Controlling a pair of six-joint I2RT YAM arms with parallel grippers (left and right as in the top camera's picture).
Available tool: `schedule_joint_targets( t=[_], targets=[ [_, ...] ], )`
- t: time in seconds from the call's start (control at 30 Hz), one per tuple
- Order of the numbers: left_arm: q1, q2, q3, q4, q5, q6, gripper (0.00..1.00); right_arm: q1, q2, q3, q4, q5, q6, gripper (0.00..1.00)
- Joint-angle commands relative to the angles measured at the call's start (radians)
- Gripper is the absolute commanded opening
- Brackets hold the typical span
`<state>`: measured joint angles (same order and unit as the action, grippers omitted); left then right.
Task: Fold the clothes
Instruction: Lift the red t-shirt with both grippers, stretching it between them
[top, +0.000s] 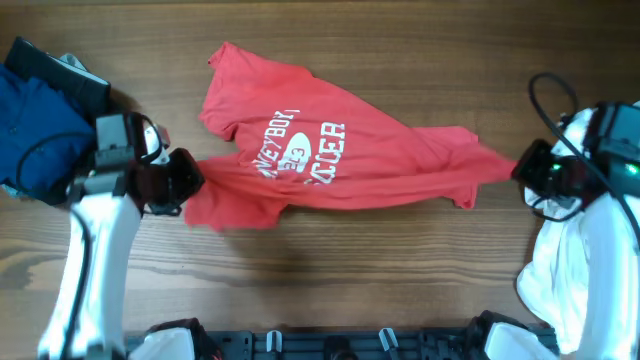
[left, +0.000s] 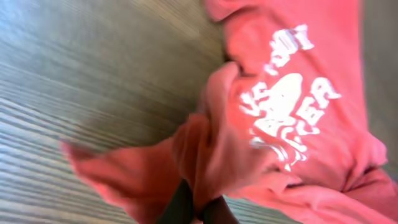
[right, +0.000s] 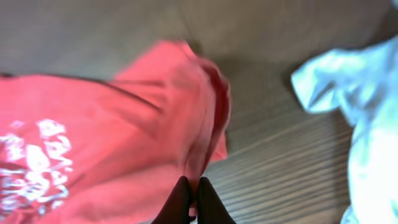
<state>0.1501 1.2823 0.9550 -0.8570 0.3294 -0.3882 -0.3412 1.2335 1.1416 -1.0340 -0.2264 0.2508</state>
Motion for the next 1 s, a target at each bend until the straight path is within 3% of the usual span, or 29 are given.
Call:
schedule_joint_targets(
  t=[0.0,0.2,0.47,0.77,0.97],
  targets=[
    [-0.001,-0.163,0.051,-0.015,0.006,0.045,0.04,0.0,-0.123,0.13,-0.055,-0.003,-0.015,0.04],
    [-0.001,-0.324,0.159,-0.037,0.042,0.048,0.04,0.0,-0.244,0.351,-0.158,0.137,0.023,0.04],
    [-0.001,-0.406,0.323,-0.072,0.048,0.044,0.04,0.0,-0.256,0.536,-0.177,0.326,0.092,0.04],
    [-0.001,-0.412,0.441,-0.066,0.048,0.04,0.04,0.0,-0.256,0.549,-0.076,0.467,0.119,0.04],
    [-0.002,-0.337,0.44,-0.069,0.048,0.04,0.04,0.0,-0.171,0.549,-0.062,0.396,0.083,0.04]
  ],
)
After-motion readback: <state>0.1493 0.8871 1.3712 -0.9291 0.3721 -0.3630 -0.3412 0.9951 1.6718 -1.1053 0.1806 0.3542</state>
